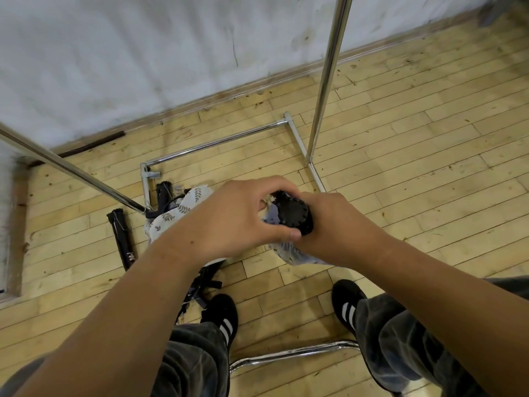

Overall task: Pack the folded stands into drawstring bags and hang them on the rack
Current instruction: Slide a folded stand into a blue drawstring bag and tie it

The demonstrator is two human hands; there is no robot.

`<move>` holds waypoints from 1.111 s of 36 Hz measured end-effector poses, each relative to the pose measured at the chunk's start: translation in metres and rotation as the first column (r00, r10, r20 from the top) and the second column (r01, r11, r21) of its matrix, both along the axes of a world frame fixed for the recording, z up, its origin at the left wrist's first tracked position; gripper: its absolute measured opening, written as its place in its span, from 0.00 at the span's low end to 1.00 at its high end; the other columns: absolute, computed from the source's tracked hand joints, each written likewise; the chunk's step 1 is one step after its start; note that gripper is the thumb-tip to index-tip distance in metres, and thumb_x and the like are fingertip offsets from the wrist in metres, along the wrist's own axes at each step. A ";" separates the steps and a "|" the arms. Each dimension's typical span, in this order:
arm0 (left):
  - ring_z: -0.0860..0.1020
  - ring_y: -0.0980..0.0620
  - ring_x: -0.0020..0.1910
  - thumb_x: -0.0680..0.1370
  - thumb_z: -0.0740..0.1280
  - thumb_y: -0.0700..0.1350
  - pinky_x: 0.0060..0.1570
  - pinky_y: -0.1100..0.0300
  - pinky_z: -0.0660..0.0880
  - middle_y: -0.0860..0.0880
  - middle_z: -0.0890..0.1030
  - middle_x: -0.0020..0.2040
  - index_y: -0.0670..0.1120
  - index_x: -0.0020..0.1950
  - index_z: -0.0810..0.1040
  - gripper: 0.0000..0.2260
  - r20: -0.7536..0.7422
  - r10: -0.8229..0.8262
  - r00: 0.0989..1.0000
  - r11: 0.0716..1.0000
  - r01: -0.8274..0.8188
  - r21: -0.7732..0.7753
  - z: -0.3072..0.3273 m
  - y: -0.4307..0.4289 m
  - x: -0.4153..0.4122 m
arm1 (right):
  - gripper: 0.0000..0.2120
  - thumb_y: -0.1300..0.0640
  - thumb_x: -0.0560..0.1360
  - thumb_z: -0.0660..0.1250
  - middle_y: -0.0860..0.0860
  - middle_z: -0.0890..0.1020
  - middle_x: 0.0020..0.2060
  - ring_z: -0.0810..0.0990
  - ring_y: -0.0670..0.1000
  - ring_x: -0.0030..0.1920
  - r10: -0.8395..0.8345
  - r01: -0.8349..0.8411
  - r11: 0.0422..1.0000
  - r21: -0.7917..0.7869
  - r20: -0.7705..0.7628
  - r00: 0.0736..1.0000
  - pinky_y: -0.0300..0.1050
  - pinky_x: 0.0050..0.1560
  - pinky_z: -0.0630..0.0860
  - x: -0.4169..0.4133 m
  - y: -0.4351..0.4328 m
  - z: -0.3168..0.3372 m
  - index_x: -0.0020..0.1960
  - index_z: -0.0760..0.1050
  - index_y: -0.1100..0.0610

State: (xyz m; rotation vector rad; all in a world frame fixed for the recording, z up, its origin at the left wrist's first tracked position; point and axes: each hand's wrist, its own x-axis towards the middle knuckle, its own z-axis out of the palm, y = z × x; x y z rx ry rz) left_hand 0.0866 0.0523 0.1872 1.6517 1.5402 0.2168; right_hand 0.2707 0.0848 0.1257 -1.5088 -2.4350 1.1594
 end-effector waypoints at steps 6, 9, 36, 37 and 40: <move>0.77 0.65 0.56 0.71 0.80 0.55 0.38 0.75 0.70 0.69 0.80 0.37 0.60 0.56 0.79 0.17 -0.002 0.068 0.998 0.996 -0.068 0.055 0.003 0.002 -0.004 | 0.26 0.59 0.77 0.72 0.47 0.79 0.42 0.79 0.50 0.40 -0.023 0.023 0.998 -0.052 0.002 1.000 0.40 0.33 0.75 0.004 0.007 0.004 0.71 0.68 0.46; 0.74 0.59 0.41 0.69 0.80 0.58 0.48 0.54 0.79 0.53 0.85 0.50 0.61 0.55 0.79 0.17 -0.024 0.097 0.995 0.993 -0.095 0.068 -0.001 0.004 -0.012 | 0.33 0.62 0.78 0.69 0.53 0.81 0.41 0.81 0.51 0.38 -0.068 0.068 0.997 -0.045 0.020 0.998 0.51 0.37 0.81 0.006 0.008 0.005 0.78 0.61 0.47; 0.76 0.58 0.33 0.69 0.78 0.62 0.32 0.62 0.73 0.55 0.79 0.36 0.61 0.53 0.79 0.17 -0.158 0.198 0.967 0.970 -0.170 0.176 -0.019 0.011 -0.009 | 0.07 0.52 0.80 0.68 0.43 0.82 0.41 0.80 0.42 0.44 -0.323 0.318 0.945 -0.070 -0.321 0.890 0.30 0.42 0.73 -0.010 0.010 0.032 0.44 0.80 0.50; 0.77 0.59 0.35 0.68 0.77 0.63 0.32 0.63 0.73 0.56 0.80 0.38 0.60 0.53 0.80 0.17 -0.154 0.194 0.969 0.970 -0.166 0.177 -0.020 0.011 -0.009 | 0.07 0.52 0.80 0.67 0.43 0.82 0.42 0.79 0.42 0.43 -0.325 0.315 0.945 -0.085 -0.327 0.887 0.29 0.41 0.72 -0.012 0.009 0.034 0.44 0.80 0.50; 0.79 0.59 0.41 0.69 0.77 0.62 0.36 0.60 0.74 0.57 0.83 0.43 0.60 0.53 0.80 0.16 -0.154 0.178 0.972 0.973 -0.149 0.179 -0.023 0.013 -0.008 | 0.07 0.52 0.81 0.66 0.42 0.81 0.43 0.77 0.39 0.40 -0.332 0.318 0.943 -0.099 -0.337 0.881 0.26 0.38 0.70 -0.018 0.008 0.038 0.45 0.79 0.49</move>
